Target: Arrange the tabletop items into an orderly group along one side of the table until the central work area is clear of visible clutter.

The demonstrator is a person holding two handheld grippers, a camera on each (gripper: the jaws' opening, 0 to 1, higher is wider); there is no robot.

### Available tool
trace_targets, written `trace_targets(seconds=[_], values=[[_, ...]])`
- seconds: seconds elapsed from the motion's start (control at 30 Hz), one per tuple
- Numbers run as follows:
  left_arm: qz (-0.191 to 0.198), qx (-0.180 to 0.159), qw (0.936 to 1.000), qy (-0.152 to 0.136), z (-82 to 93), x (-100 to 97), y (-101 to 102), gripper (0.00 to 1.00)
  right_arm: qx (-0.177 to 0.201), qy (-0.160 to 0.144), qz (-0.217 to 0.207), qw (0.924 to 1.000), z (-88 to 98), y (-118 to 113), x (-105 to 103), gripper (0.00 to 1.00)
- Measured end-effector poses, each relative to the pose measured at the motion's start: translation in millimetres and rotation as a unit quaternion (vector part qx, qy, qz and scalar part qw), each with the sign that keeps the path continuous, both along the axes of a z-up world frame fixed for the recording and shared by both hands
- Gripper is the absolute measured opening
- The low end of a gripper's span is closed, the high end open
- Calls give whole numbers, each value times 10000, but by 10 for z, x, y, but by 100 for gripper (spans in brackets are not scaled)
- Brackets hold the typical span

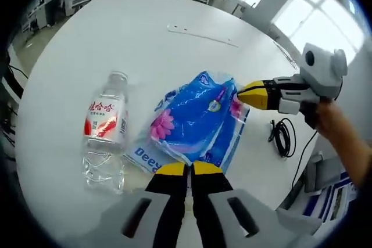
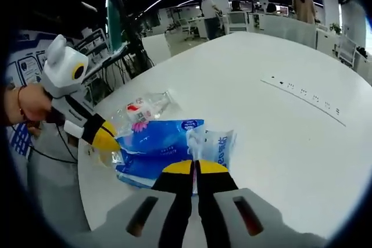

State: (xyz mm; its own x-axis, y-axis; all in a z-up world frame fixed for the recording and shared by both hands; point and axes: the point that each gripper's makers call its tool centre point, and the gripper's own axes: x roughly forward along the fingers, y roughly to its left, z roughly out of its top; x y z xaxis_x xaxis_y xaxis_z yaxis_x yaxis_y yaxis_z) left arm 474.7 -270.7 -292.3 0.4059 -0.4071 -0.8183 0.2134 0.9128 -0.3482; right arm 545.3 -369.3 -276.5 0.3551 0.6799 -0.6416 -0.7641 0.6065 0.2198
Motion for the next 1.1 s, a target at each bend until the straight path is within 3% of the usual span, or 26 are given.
trace_targets(seconds=[0.73, 1.1], values=[[-340, -211, 9982, -449, 393, 107, -309, 0, -28, -346, -391, 9986, 381, -391, -85, 0], [-670, -290, 9947, -719, 601, 226, -634, 0, 7, -483, -788, 9957, 570, -733, -99, 0]])
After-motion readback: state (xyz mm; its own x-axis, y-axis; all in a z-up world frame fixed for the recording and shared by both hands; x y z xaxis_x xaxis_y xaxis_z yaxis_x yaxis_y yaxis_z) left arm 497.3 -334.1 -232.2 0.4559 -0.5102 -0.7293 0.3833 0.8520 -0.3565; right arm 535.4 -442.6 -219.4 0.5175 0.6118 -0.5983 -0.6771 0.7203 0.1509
